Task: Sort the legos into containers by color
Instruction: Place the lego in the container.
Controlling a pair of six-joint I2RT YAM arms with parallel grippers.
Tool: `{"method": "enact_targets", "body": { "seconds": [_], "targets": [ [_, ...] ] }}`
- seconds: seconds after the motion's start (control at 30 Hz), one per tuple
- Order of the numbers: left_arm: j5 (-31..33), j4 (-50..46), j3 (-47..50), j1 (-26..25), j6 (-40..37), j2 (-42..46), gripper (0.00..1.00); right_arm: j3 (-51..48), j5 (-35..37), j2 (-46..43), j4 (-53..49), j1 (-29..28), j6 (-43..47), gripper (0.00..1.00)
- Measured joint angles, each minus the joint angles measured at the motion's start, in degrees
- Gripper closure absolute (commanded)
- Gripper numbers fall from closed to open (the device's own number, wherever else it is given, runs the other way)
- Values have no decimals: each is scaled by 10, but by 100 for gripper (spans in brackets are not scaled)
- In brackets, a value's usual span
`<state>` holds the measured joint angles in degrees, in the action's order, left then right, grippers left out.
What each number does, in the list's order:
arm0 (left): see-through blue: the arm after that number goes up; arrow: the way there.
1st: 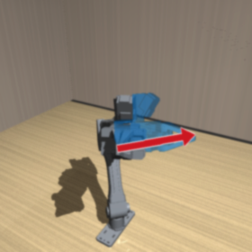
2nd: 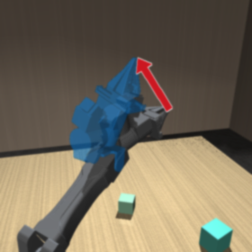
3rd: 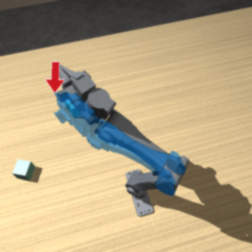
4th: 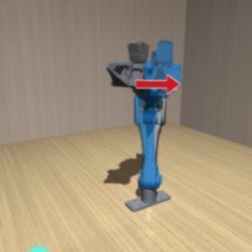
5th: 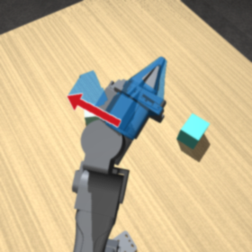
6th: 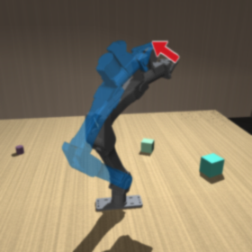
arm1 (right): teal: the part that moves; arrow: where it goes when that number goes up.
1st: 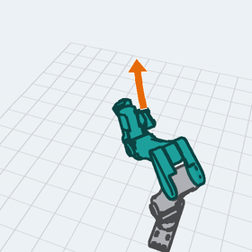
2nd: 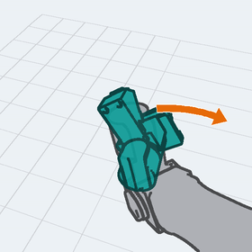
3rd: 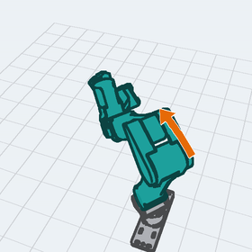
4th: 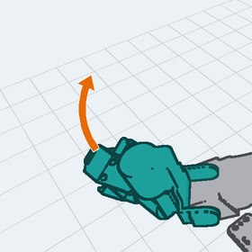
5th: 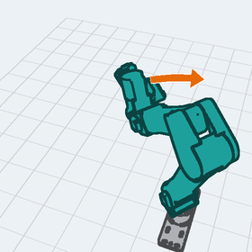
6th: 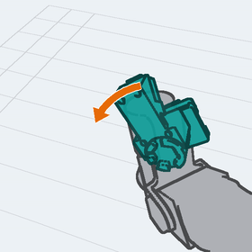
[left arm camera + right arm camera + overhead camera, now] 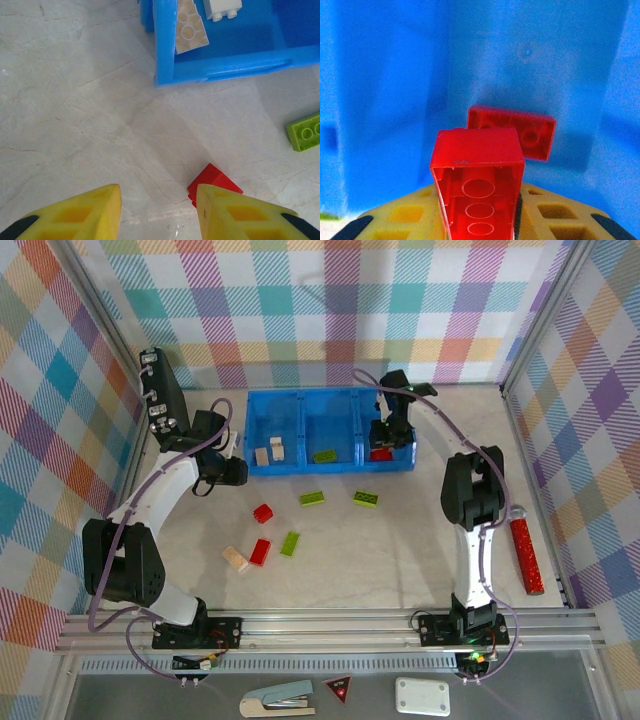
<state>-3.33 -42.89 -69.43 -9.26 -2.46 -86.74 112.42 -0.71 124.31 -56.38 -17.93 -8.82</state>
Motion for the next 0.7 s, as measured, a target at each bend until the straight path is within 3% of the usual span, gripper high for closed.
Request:
{"method": "enact_targets", "body": {
  "seconds": [0.43,0.7],
  "targets": [
    [11,1,3,0,0,4,57,122,-30,123,25,13,0,63],
    [15,0,3,0,-2,4,57,138,-51,141,27,17,-10,50]
  ]
}}
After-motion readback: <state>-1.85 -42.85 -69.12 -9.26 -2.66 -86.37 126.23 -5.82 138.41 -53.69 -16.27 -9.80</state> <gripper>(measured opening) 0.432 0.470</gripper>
